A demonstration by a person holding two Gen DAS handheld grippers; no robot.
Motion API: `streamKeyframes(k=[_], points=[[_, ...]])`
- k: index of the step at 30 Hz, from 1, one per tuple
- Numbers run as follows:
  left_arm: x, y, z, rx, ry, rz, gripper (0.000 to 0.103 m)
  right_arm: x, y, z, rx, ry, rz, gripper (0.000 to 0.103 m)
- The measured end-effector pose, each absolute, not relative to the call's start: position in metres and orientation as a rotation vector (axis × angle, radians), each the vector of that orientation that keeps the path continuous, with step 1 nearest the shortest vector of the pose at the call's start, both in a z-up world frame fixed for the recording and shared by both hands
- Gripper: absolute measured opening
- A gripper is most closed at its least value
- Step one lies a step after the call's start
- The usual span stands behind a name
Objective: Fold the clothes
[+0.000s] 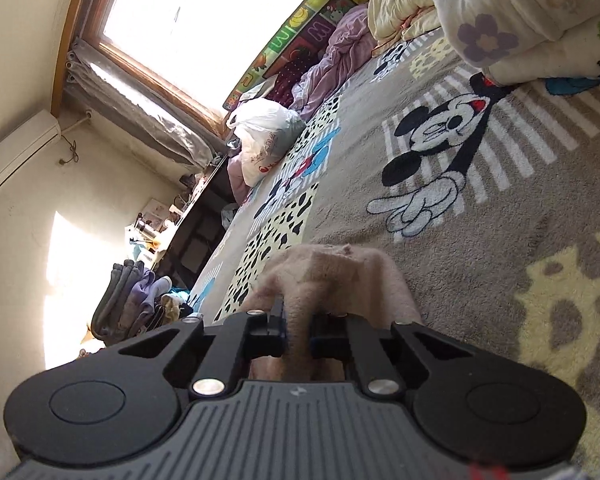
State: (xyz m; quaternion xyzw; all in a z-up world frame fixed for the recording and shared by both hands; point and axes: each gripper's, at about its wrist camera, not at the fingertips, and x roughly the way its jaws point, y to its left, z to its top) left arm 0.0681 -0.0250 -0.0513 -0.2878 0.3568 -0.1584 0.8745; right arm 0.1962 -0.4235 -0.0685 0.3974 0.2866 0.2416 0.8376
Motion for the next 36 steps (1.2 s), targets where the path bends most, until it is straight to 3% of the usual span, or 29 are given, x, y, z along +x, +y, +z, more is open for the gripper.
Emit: streamKeyframes(k=[7, 15, 16, 17, 19, 20, 23, 29, 31, 33, 36], points=[[0.036, 0.071, -0.013, -0.656, 0.606, -0.145, 0.009, 0.157, -0.446, -0.087, 0.993, 0.609, 0.417, 0.011], [0.031, 0.131, -0.032, -0.694, 0.682, 0.063, 0.011, 0.089, -0.393, -0.118, 0.891, 0.887, 0.462, 0.011], [0.032, 0.132, -0.033, -0.69, 0.701, 0.068, 0.014, 0.082, -0.385, -0.119, 0.854, 0.922, 0.465, 0.011], [0.034, 0.133, -0.034, -0.686, 0.717, 0.073, 0.025, 0.076, -0.38, -0.119, 0.816, 0.941, 0.457, 0.011], [0.029, 0.138, -0.026, -0.683, 0.678, 0.09, 0.037, 0.067, -0.377, -0.107, 0.759, 0.915, 0.422, 0.012], [0.027, 0.141, -0.021, -0.681, 0.657, 0.099, 0.043, 0.064, -0.378, -0.1, 0.742, 0.887, 0.405, 0.014], [0.027, 0.147, -0.002, -0.649, 0.605, 0.088, 0.044, 0.054, -0.389, -0.079, 0.723, 0.761, 0.326, 0.032], [0.054, 0.134, 0.042, -0.546, 0.551, -0.037, 0.052, 0.077, -0.379, -0.03, 0.521, 0.601, 0.268, 0.033], [0.079, 0.115, 0.049, -0.488, 0.582, -0.105, 0.054, 0.096, -0.364, -0.012, 0.462, 0.593, 0.319, 0.037], [0.104, 0.097, 0.05, -0.444, 0.624, -0.158, 0.054, 0.118, -0.337, 0.003, 0.374, 0.611, 0.377, 0.056], [0.145, 0.067, 0.04, -0.333, 0.693, -0.212, 0.056, 0.158, -0.278, 0.018, 0.204, 0.657, 0.472, 0.057]])
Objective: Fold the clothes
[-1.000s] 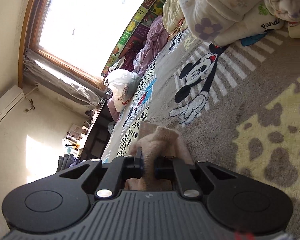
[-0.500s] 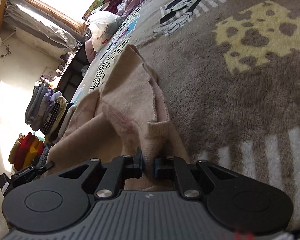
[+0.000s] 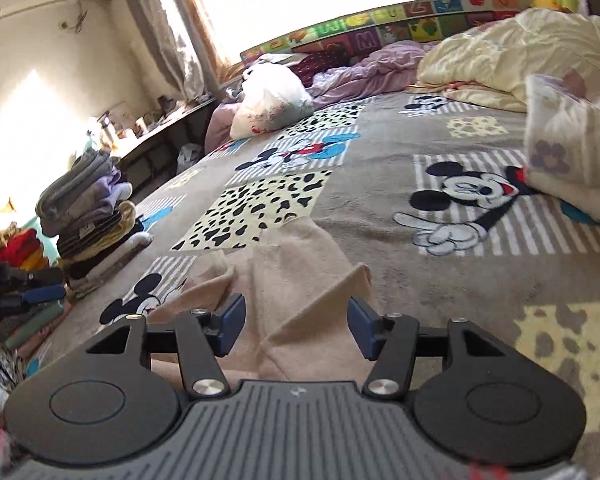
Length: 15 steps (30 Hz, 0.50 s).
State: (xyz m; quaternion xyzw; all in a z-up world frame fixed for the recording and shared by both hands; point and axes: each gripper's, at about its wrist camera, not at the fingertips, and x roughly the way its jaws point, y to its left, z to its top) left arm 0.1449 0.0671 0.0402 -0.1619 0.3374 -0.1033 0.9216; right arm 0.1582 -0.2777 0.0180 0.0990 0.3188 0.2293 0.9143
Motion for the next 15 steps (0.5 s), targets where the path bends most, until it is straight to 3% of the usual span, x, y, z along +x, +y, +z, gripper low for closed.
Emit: streamKeyframes(k=[12, 14, 15], points=[[0.244, 0.004, -0.031, 0.023, 0.908, -0.23, 0.053, 0.275, -0.138, -0.037, -0.209, 0.89, 0.556, 0.047], [0.252, 0.009, -0.043, 0.013, 0.948, -0.227, 0.041, 0.286, -0.13, -0.05, -0.26, 0.914, 0.539, 0.047], [0.254, 0.013, -0.047, -0.006, 0.96, -0.236, 0.032, 0.289, -0.129, -0.055, -0.27, 0.924, 0.542, 0.041]])
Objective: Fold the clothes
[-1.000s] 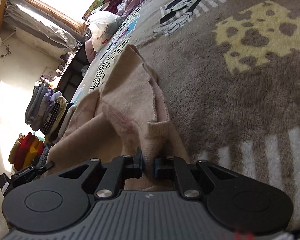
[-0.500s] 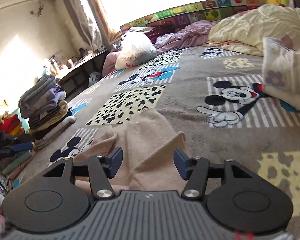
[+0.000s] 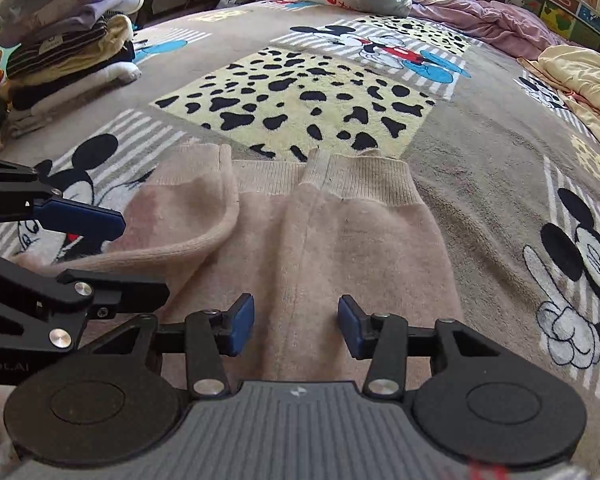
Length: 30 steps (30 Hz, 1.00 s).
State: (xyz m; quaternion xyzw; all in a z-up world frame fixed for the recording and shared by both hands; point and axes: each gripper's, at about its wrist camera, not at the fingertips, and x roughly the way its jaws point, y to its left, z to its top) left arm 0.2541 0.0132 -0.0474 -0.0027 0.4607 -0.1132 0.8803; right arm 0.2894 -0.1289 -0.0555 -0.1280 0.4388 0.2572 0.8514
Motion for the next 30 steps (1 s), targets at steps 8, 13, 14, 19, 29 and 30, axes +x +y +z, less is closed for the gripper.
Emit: streamKeyframes(k=[8, 13, 14, 19, 29, 30], points=[[0.252, 0.056, -0.016, -0.166, 0.853, -0.249, 0.007, 0.305, -0.206, -0.023, -0.081, 0.837, 0.437, 0.009], [0.24, 0.112, -0.001, -0.27, 0.806, -0.179, 0.006, 0.305, -0.316, 0.012, 0.164, 0.757, 0.269, 0.009], [0.238, 0.122, -0.005, -0.28, 0.82, -0.164, 0.006, 0.304, -0.337, 0.013, 0.198, 0.761, 0.243, 0.009], [0.232, 0.146, -0.033, -0.281, 0.907, -0.118, 0.023, 0.311, -0.387, -0.029, 0.259, 0.935, 0.172, 0.012], [0.283, 0.123, -0.038, -0.084, 0.885, -0.25, 0.053, 0.345, -0.392, -0.042, 0.388, 0.92, 0.273, 0.06], [0.291, 0.117, -0.043, -0.034, 0.893, -0.269, 0.053, 0.352, -0.392, -0.044, 0.39, 0.937, 0.279, 0.06]])
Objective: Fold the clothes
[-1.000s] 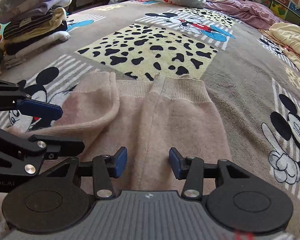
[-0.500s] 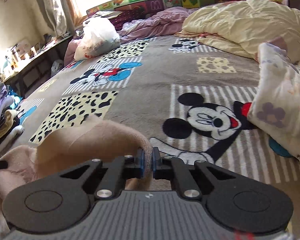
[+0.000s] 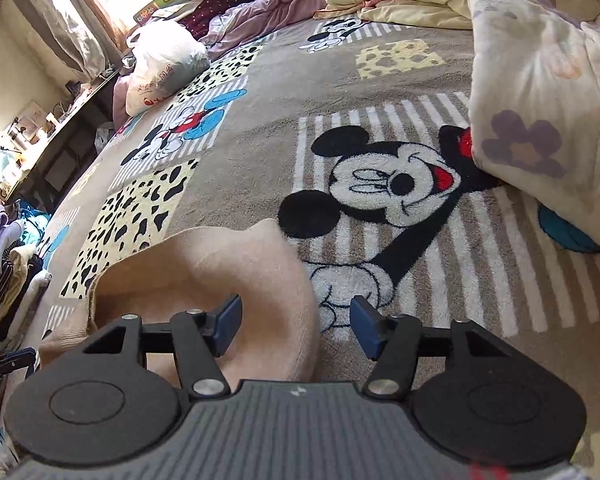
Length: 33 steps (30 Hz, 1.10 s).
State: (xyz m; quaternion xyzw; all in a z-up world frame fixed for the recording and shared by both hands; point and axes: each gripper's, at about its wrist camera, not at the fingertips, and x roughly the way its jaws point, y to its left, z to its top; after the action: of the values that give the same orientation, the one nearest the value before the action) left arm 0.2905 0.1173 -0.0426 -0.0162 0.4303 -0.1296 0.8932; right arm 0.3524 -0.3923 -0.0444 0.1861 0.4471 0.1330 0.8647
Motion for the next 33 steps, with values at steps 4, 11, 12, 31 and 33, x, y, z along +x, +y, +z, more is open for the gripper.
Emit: streamKeyframes(k=[4, 11, 12, 31, 33], points=[[0.307, 0.091, -0.054, 0.171, 0.868, -0.352, 0.053, 0.375, -0.395, -0.06, 0.432, 1.002, 0.318, 0.06], [0.344, 0.085, -0.044, 0.028, 0.809, -0.467, 0.006, 0.385, -0.392, -0.068, 0.473, 0.974, 0.436, 0.014], [0.353, 0.092, -0.033, -0.048, 0.787, -0.473, 0.006, 0.385, -0.392, -0.062, 0.482, 0.947, 0.454, 0.013], [0.331, 0.159, -0.041, -0.377, 0.86, -0.148, 0.048, 0.365, -0.395, -0.024, 0.143, 0.769, 0.22, 0.051], [0.302, 0.152, -0.032, -0.362, 0.832, -0.181, 0.048, 0.335, -0.417, -0.025, 0.272, 0.751, 0.229, 0.052]])
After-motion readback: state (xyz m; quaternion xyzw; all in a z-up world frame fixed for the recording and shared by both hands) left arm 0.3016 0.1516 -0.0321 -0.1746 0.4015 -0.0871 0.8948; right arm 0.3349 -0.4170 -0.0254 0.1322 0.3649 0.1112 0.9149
